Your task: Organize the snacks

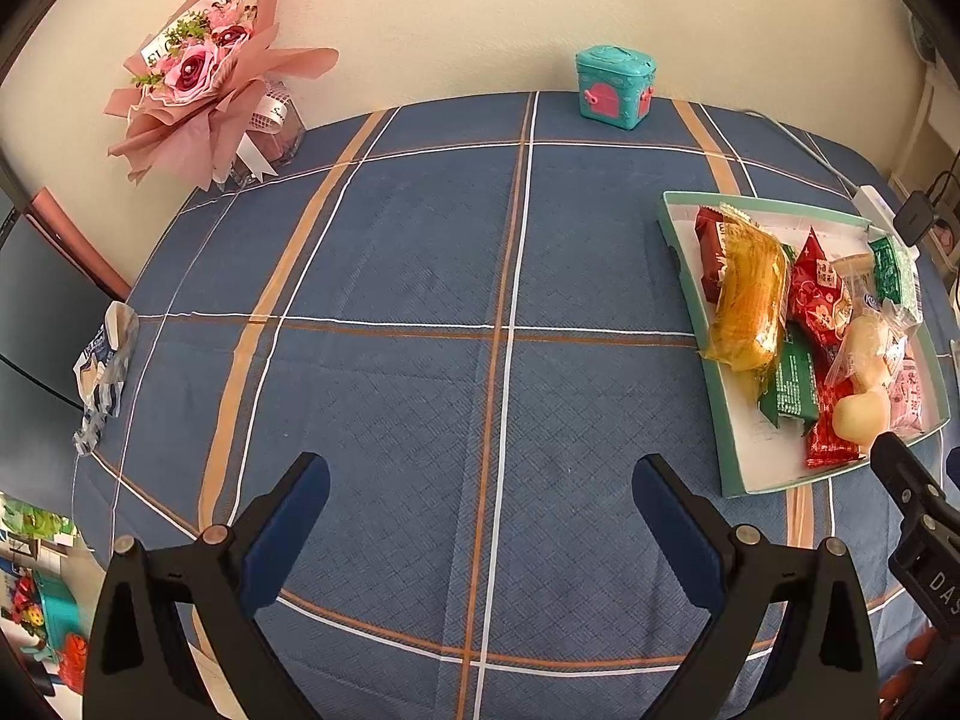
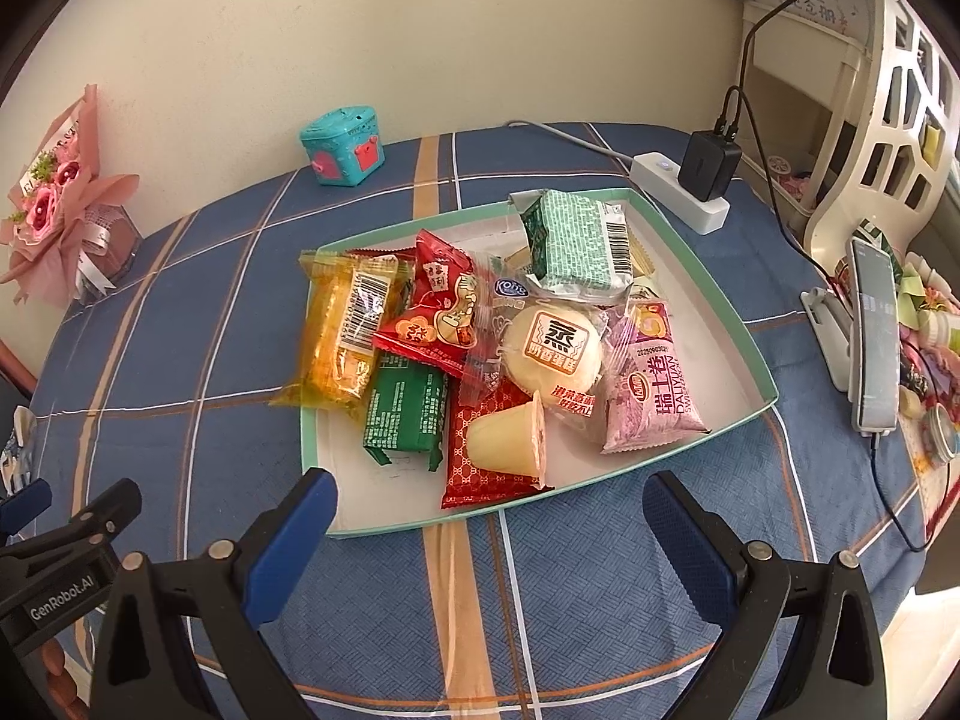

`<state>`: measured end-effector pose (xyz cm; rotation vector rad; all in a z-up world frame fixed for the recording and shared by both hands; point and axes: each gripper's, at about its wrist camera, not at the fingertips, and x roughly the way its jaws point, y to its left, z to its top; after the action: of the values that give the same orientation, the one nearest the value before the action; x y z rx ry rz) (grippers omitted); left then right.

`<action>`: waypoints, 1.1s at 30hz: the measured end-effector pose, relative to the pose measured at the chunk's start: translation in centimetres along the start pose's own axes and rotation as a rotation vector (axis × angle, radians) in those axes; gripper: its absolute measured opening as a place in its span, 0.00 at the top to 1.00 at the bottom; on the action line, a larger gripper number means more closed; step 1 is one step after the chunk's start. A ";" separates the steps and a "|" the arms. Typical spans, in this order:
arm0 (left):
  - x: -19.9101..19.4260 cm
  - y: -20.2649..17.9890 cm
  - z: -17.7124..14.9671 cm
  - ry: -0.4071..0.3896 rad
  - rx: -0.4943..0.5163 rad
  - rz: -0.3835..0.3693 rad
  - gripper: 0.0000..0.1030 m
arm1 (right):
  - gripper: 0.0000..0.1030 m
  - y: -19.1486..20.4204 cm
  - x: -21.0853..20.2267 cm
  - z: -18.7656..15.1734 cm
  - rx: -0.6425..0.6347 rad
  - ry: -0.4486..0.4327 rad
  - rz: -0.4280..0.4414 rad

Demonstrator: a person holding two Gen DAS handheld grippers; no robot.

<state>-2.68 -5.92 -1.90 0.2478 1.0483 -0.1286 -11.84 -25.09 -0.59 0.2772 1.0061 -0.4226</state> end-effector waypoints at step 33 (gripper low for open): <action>0.3 0.8 0.2 0.010 -0.052 -0.011 0.02 | 0.00 0.3 0.5 -0.1 -0.024 0.031 -0.006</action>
<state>-2.17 -5.22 -1.94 0.1964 1.0612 -0.1099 -11.53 -24.89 -1.10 0.2600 1.0417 -0.4126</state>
